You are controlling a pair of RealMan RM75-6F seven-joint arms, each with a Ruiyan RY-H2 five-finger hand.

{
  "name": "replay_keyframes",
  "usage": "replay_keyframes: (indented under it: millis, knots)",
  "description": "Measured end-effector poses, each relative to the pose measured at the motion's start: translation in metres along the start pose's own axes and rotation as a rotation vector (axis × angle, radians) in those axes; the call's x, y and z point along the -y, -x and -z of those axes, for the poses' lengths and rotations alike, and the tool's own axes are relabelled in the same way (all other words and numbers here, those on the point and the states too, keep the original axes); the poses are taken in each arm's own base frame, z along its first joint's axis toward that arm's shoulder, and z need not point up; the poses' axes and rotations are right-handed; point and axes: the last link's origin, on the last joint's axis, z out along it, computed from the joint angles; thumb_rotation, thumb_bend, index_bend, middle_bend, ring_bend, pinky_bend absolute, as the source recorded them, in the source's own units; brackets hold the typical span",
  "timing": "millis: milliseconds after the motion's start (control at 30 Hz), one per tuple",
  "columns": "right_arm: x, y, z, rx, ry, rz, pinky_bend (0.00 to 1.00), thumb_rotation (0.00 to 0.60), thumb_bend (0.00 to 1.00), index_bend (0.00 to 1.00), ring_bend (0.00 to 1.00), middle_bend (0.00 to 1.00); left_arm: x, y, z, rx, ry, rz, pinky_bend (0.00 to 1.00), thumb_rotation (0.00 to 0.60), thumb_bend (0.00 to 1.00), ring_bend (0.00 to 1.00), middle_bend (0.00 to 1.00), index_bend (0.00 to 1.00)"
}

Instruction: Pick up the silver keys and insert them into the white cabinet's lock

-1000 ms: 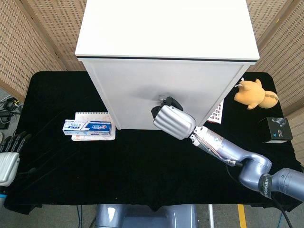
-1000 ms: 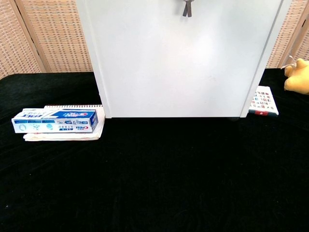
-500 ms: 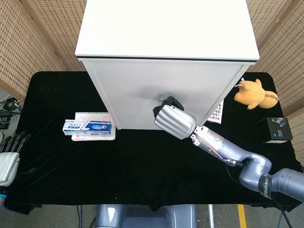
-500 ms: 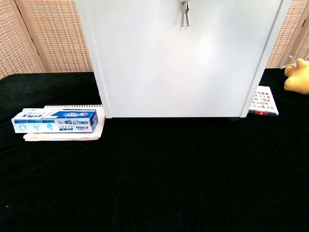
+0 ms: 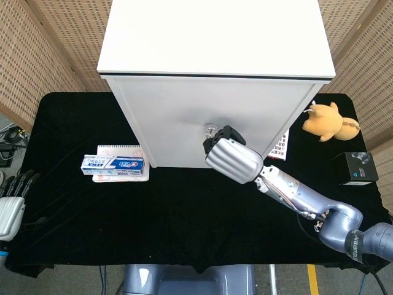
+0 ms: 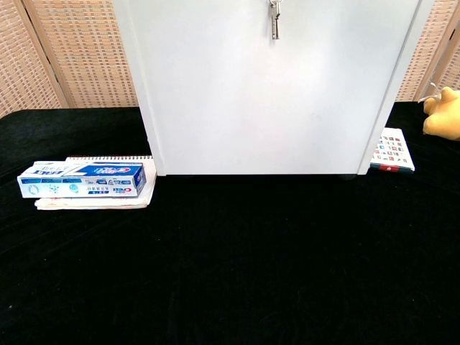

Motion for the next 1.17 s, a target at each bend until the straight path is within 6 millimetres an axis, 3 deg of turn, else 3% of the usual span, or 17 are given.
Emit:
replay_keyframes:
  millis: [200,400,500,600,667,733,767,833,900,1033,1167]
  knots:
    - [-0.019,-0.002,0.040,-0.007,0.057,-0.031,1.00,0.600,0.47,0.65,0.85,0.88,-0.001,-0.002,0.002,-0.008,0.010,0.004,0.00,0.600,0.00,0.00,0.00,0.00]
    - [-0.036,0.002,0.099,0.016,0.148,-0.102,0.99,0.600,0.43,0.61,0.77,0.83,-0.005,-0.004,0.007,-0.022,0.025,0.006,0.00,0.600,0.00,0.00,0.00,0.00]
    - [-0.042,0.004,0.129,0.029,0.214,-0.154,0.94,0.600,0.40,0.57,0.73,0.79,-0.006,-0.006,0.009,-0.033,0.030,0.007,0.00,0.600,0.00,0.00,0.00,0.00]
    - [-0.045,0.005,0.163,0.046,0.309,-0.228,0.71,0.600,0.30,0.48,0.59,0.66,-0.006,-0.009,0.012,-0.051,0.033,0.007,0.00,0.600,0.00,0.00,0.00,0.00]
    - [-0.043,0.006,0.189,0.067,0.388,-0.300,0.51,0.600,0.11,0.37,0.40,0.48,-0.006,-0.012,0.015,-0.063,0.037,0.008,0.00,0.600,0.00,0.00,0.00,0.00]
    - [-0.035,0.009,0.215,0.119,0.469,-0.385,0.36,0.600,0.01,0.27,0.22,0.30,-0.006,-0.013,0.018,-0.073,0.041,0.009,0.00,0.600,0.00,0.00,0.00,0.00]
    - [-0.031,0.011,0.226,0.149,0.501,-0.422,0.27,0.600,0.00,0.21,0.12,0.21,-0.007,-0.014,0.019,-0.079,0.044,0.009,0.00,0.600,0.00,0.00,0.00,0.00]
    - [-0.021,0.016,0.246,0.232,0.567,-0.489,0.16,0.600,0.00,0.13,0.02,0.07,-0.007,-0.015,0.021,-0.086,0.049,0.010,0.00,0.600,0.00,0.00,0.00,0.00]
    - [-0.010,0.019,0.263,0.319,0.610,-0.535,0.10,0.600,0.00,0.10,0.00,0.01,-0.007,-0.016,0.023,-0.098,0.053,0.006,0.00,0.600,0.00,0.00,0.00,0.00]
    - [0.021,0.025,0.290,0.489,0.678,-0.664,0.01,0.600,0.00,0.08,0.00,0.00,-0.006,-0.016,0.024,-0.138,0.063,-0.010,0.00,0.600,0.00,0.00,0.00,0.00]
    - [0.042,0.027,0.301,0.544,0.723,-0.757,0.00,0.600,0.00,0.07,0.00,0.00,-0.007,-0.015,0.026,-0.154,0.077,-0.008,0.00,0.600,0.00,0.00,0.00,0.00]
